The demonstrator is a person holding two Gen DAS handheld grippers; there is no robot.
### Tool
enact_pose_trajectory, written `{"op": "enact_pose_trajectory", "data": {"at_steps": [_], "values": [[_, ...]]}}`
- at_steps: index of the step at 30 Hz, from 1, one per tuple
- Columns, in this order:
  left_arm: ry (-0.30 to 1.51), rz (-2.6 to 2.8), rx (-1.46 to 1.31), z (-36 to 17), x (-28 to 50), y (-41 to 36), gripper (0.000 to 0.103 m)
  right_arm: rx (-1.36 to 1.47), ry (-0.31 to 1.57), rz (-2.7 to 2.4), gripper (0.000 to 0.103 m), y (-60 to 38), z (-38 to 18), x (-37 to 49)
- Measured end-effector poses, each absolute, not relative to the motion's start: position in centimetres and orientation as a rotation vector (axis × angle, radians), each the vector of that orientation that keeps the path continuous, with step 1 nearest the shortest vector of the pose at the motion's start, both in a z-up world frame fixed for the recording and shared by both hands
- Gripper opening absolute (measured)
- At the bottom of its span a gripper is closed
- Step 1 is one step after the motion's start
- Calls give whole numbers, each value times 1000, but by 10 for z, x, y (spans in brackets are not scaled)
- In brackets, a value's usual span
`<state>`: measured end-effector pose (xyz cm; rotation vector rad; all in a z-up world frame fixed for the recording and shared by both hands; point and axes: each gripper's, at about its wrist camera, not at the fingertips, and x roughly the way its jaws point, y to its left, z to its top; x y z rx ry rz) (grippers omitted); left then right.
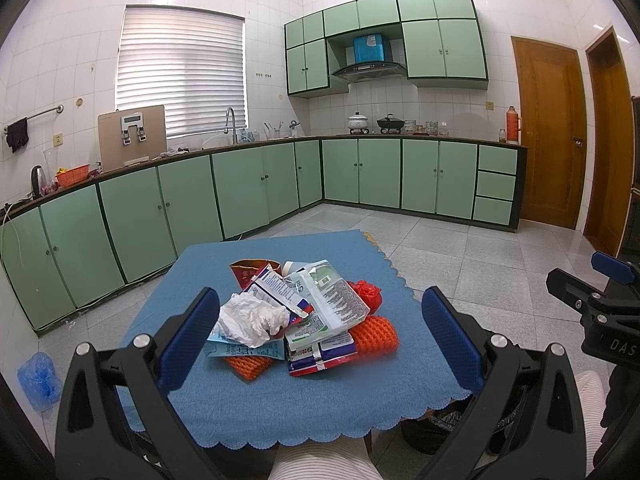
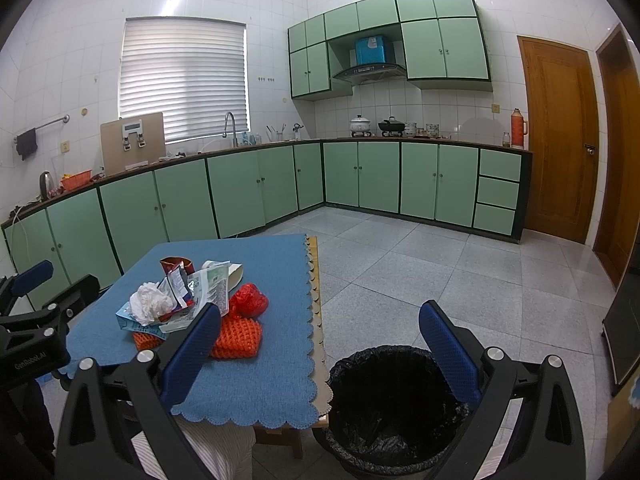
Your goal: Collect trash
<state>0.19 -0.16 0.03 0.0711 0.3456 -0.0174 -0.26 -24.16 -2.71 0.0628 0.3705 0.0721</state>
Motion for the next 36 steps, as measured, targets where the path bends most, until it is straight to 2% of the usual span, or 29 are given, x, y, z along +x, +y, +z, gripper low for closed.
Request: {"op": "enact_pose_trajectory", "data": {"at_steps": [30, 36], "values": [[369, -9, 82, -10, 15, 6, 98, 68, 374, 70, 97, -243, -35, 12], [358, 59, 83, -16, 31, 26, 98, 88, 387, 102, 97, -243, -37, 31]]}}
